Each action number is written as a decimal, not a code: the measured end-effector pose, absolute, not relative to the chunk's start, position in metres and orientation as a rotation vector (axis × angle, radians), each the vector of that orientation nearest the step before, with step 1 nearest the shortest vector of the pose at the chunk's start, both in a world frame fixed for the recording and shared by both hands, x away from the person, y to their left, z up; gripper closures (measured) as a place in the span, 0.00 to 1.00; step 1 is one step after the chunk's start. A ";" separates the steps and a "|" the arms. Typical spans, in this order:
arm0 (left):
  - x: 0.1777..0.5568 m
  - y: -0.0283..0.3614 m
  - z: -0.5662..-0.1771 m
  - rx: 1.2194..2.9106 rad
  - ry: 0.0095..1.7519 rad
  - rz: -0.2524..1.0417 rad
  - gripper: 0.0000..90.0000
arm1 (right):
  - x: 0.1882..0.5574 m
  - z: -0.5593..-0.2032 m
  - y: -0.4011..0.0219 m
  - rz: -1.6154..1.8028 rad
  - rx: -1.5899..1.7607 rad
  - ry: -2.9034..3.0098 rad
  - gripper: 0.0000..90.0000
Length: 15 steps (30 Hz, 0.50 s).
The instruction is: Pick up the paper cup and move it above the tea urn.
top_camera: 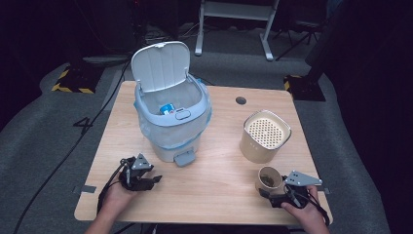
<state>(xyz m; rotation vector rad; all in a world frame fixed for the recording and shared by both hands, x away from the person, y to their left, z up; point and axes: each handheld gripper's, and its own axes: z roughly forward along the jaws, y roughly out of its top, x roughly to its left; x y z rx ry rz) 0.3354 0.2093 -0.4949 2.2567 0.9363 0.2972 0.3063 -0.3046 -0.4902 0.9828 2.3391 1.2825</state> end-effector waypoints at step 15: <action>0.337 0.209 -0.504 2.207 0.894 0.341 0.33 | 0.308 -0.495 -0.303 1.302 0.962 2.285 0.34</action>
